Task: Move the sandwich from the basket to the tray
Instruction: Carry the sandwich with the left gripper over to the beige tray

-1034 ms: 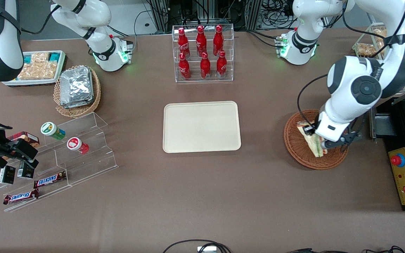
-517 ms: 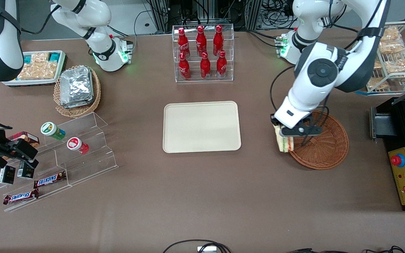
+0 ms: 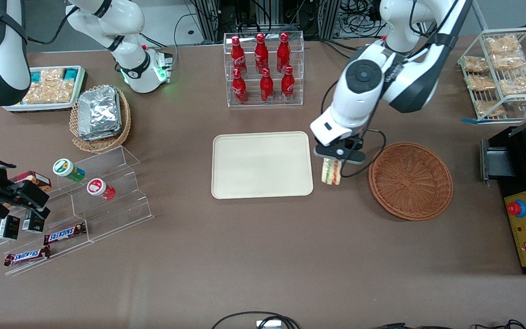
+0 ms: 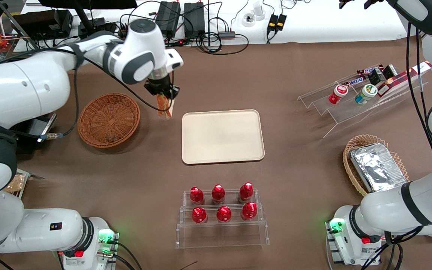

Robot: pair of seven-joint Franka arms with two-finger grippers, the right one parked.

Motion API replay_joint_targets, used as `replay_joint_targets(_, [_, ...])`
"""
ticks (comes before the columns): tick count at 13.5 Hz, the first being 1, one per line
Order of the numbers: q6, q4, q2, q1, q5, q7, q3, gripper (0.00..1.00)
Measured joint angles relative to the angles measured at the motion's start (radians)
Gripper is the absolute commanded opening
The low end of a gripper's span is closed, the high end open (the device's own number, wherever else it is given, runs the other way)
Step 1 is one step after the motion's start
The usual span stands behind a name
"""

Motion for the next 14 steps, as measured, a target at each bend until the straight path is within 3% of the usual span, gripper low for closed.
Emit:
replay_joint_targets(5, [0.038,0.000,0.120,-0.110,0.031,-0.062,-0.001,0.00])
replay_joint_targets(9, [0.083,0.001,0.198,-0.165,0.054,-0.230,-0.001,0.00])
replay_joint_targets(14, [0.132,0.027,0.341,-0.231,0.237,-0.515,0.000,0.00])
